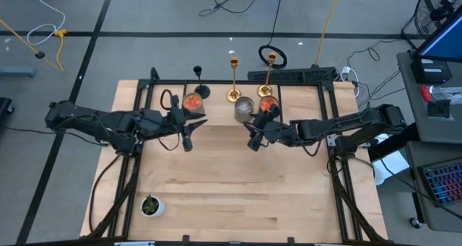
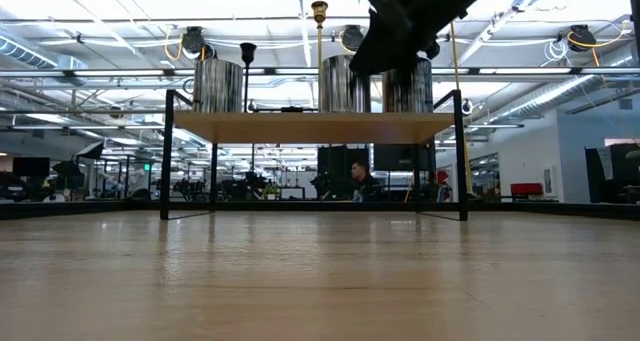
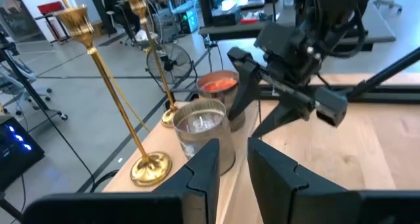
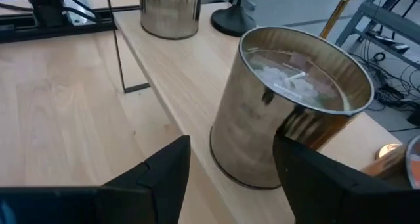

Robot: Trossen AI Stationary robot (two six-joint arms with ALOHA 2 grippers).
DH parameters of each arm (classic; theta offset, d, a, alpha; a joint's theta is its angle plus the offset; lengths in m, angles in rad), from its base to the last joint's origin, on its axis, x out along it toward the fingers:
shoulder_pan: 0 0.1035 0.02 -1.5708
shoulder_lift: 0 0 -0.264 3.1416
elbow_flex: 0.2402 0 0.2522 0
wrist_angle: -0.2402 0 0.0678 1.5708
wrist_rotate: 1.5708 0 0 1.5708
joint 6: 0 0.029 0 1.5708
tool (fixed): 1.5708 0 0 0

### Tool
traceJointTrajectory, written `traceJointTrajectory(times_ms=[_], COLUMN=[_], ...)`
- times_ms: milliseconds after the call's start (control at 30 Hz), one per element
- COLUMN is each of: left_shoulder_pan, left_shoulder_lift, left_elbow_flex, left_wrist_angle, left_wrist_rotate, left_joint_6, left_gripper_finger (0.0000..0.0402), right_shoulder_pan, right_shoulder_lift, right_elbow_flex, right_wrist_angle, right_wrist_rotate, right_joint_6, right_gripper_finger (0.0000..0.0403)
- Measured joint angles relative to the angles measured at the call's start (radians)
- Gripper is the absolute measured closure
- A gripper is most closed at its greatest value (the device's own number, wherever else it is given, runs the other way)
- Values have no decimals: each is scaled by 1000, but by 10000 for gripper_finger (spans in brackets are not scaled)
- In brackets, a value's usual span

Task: Pick & Place candle stick holders
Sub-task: Put the brown scented candle on the shelf aligned with the gold candle holder

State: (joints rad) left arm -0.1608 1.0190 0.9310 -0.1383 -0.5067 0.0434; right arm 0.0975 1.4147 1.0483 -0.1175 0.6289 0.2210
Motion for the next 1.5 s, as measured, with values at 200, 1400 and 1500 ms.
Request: traceJointTrajectory(times_ms=[200, 1400, 1500], left_shoulder_pan=[0, 0, 0], left_shoulder_lift=[0, 0, 0], left_elbow_flex=[0, 0, 0], left_wrist_angle=[-18, -31, -31], left_wrist_rotate=[0, 0, 0], left_joint_6=[-4, -7, -7], left_gripper_finger=[316, 316, 316], right_shoulder_pan=[4, -124, -124], right_shoulder_lift=[-2, -4, -4], right_elbow_flex=[0, 0, 0], right_wrist_angle=[-1, 135, 174], right_wrist_rotate=[1, -185, -251], right_joint_6=[10, -94, -119], right_gripper_finger=[190, 190, 190])
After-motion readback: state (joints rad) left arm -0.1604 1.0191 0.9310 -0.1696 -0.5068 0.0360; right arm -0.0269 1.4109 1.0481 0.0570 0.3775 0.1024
